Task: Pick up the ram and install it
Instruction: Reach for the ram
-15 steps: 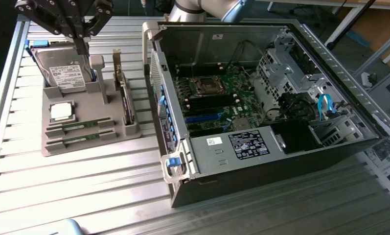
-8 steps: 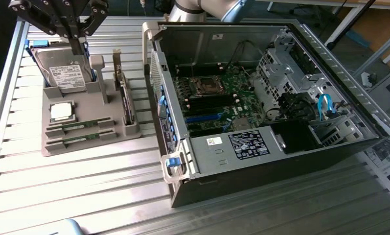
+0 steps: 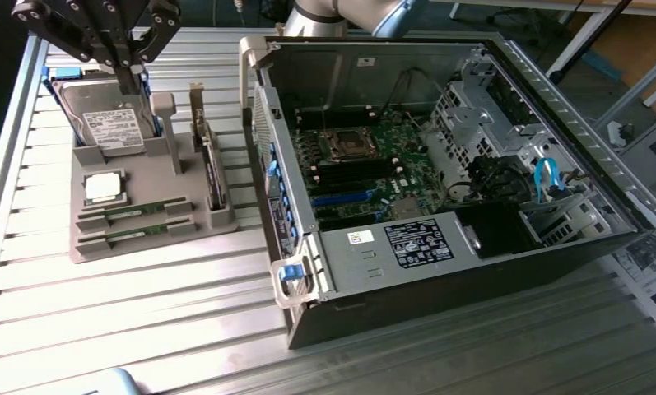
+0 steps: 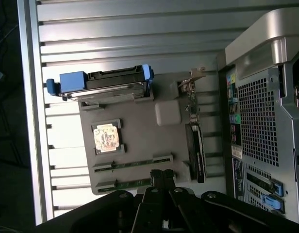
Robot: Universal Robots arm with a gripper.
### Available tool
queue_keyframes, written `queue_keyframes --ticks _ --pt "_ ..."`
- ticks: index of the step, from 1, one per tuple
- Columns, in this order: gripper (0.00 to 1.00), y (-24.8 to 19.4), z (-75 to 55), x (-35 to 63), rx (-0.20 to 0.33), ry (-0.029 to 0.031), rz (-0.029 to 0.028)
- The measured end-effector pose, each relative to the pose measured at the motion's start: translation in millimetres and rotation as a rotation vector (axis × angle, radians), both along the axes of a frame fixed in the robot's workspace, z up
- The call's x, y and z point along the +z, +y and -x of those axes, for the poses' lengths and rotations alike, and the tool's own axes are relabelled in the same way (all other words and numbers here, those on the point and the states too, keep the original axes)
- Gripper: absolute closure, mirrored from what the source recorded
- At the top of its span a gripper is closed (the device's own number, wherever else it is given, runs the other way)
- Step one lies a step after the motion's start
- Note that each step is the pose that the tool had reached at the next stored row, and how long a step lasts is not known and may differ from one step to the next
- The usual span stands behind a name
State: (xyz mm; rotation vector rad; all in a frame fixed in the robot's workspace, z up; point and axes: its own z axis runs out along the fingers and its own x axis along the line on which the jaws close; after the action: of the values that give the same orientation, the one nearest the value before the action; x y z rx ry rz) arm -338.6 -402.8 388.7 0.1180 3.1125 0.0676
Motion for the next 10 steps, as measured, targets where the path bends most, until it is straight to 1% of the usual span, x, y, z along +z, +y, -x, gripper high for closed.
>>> queue_keyframes --ticks 7,10 --pt "0.89 -6.3 1.6 -0.2 0.000 -0.0001 -0.0001" --pt "0.89 -8.0 2.0 -0.2 0.000 0.0000 0.0000"
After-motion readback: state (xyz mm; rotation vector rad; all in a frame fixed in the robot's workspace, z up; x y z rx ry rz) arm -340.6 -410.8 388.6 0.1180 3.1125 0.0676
